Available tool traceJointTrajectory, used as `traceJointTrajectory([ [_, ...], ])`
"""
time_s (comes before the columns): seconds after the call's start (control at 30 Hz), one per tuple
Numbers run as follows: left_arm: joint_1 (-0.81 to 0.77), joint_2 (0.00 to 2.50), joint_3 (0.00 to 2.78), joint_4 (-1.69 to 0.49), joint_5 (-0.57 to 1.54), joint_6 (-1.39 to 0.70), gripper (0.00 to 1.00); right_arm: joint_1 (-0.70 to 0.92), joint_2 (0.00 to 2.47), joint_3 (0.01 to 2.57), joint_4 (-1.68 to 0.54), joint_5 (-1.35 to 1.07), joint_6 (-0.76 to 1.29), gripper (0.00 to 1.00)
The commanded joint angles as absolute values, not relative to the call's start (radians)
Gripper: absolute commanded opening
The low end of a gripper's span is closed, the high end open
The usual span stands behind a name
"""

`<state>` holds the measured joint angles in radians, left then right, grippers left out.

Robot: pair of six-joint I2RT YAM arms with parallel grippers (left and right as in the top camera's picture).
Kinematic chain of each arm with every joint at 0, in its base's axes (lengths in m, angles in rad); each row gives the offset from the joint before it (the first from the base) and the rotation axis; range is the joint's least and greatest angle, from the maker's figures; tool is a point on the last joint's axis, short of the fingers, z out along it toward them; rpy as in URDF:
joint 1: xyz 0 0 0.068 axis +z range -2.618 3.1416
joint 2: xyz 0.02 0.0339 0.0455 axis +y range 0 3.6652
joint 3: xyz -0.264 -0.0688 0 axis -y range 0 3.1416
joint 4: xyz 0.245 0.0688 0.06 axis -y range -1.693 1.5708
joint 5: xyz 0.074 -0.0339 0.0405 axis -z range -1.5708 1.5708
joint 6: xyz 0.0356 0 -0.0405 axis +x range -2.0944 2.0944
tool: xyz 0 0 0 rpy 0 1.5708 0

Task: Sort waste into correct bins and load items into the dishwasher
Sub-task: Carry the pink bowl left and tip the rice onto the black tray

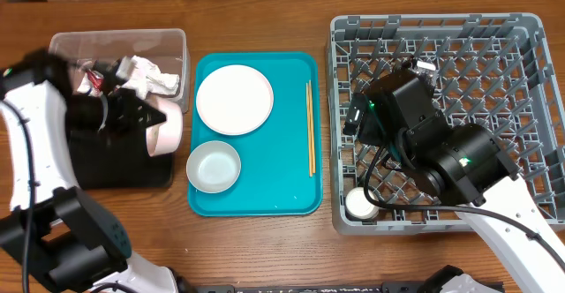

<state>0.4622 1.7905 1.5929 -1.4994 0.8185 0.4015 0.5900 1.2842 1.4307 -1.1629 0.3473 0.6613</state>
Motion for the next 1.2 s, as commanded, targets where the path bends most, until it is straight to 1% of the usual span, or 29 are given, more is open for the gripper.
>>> traceJointTrajectory([
  [0.0, 0.586, 1.763, 1.456, -1.438, 1.077, 0.542, 0.04, 0.594, 1.286, 1.454, -1.155, 0.347, 0.657, 1.0],
  [0.1, 0.708, 1.763, 1.325, -1.315, 1.183, 0.507, 0.04, 0.594, 1.286, 1.454, -1.146, 0.331, 0.657, 1.0],
  [0.2, 0.814, 1.764, 1.225, -1.166, 1.312, 0.417, 0.04, 0.594, 1.286, 1.454, -1.145, 0.328, 0.657, 1.0],
  [0.3, 0.867, 1.765, 1.189, -1.092, 1.394, 0.364, 0.04, 0.594, 1.286, 1.454, -1.145, 0.328, 0.657, 1.0],
  [0.4, 0.905, 1.766, 1.183, -1.08, 1.504, 0.358, 0.04, 0.594, 1.286, 1.454, -1.145, 0.327, 0.657, 1.0],
  [0.43, 0.913, 1.766, 1.183, -1.077, 1.555, 0.332, 0.04, 0.594, 1.286, 1.454, -1.145, 0.328, 0.657, 1.0],
  [0.47, 0.918, 1.766, 1.184, -1.067, 1.581, 0.253, 0.04, 0.594, 1.286, 1.454, -1.142, 0.328, 0.657, 1.0],
  [0.53, 0.919, 1.766, 1.185, -1.049, 1.582, 0.179, 0.04, 0.594, 1.286, 1.454, -1.134, 0.328, 0.657, 1.0],
  [0.77, 0.923, 1.766, 1.185, -1.015, 1.581, 0.117, 0.04, 0.594, 1.286, 1.454, -1.134, 0.328, 0.656, 1.0],
  [0.9, 0.923, 1.766, 1.185, -0.957, 1.581, 0.088, 0.04, 0.594, 1.286, 1.454, -1.135, 0.328, 0.653, 1.0],
  [0.93, 0.923, 1.766, 1.185, -0.921, 1.581, 0.047, 0.04, 0.594, 1.286, 1.454, -1.135, 0.328, 0.653, 1.0],
  [1.03, 0.921, 1.765, 1.185, -0.92, 1.582, -0.002, 0.04, 0.594, 1.286, 1.454, -1.135, 0.328, 0.653, 1.0],
  [1.17, 0.87, 1.742, 1.192, -0.942, 1.575, 0.046, 0.04, 0.594, 1.286, 1.454, -1.135, 0.328, 0.653, 1.0],
])
